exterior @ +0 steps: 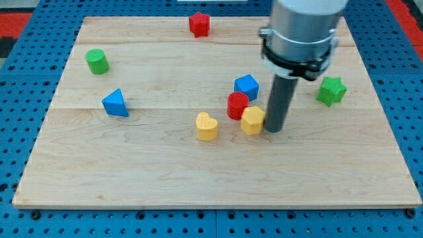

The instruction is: Separate the red circle from the yellow hexagon

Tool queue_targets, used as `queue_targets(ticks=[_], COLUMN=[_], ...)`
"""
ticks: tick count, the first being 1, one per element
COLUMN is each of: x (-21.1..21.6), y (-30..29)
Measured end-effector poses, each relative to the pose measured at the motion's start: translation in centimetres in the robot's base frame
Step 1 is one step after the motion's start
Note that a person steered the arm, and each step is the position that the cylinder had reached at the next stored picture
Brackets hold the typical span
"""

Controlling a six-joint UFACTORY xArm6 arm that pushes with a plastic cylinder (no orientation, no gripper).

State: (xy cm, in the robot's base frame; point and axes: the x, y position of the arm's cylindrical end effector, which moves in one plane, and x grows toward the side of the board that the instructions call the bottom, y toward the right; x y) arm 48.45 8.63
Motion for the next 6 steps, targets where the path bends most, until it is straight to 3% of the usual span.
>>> queue_targets(ticks=[2,3,4,5,6], x=[0.0,0.0,-1.7,-5.0,-9.6], y=[-4.2,-3.8,0.6,-2.5,-10.1])
